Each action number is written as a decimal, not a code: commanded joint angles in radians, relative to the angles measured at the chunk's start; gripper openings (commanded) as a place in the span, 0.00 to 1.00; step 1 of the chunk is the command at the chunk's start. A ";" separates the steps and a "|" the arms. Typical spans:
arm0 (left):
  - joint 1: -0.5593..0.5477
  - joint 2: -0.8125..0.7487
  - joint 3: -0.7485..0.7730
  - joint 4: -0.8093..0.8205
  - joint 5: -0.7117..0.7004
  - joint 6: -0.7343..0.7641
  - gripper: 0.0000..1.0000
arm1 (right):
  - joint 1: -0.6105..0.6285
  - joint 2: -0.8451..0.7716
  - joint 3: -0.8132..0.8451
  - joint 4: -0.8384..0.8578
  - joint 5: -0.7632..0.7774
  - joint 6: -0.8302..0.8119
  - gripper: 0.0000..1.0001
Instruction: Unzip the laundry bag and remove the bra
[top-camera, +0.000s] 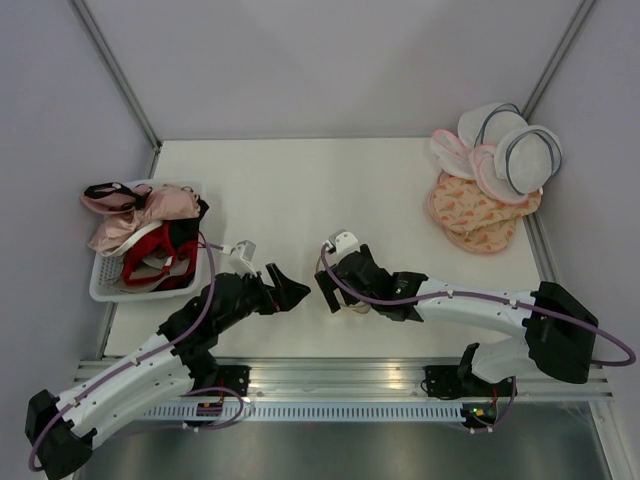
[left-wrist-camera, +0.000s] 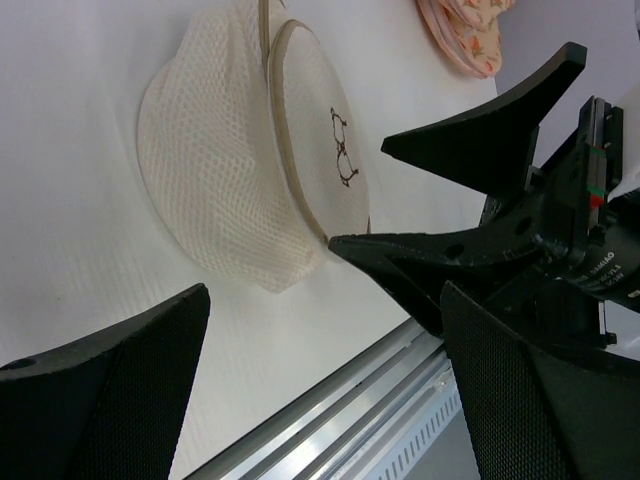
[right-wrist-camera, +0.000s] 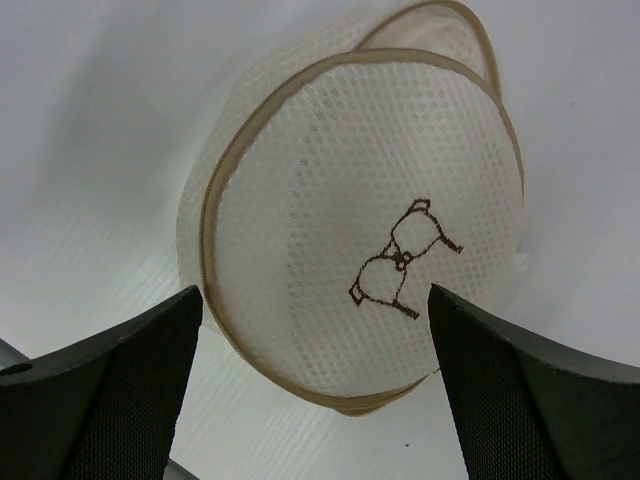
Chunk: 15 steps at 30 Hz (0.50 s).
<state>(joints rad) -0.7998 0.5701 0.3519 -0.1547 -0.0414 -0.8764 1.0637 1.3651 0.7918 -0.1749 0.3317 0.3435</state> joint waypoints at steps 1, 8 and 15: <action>0.002 -0.018 -0.007 0.023 0.005 -0.006 1.00 | 0.057 0.041 0.092 -0.063 0.062 -0.024 0.98; 0.004 -0.052 -0.007 0.001 -0.012 -0.009 1.00 | 0.110 0.124 0.119 -0.071 0.078 -0.002 0.98; 0.002 -0.107 -0.007 -0.029 -0.026 -0.015 1.00 | 0.153 0.039 0.104 -0.044 0.086 0.031 0.98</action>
<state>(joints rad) -0.7925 0.4889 0.3389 -0.2092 -0.0757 -0.8768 1.1843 1.4689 0.8803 -0.2386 0.3874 0.3534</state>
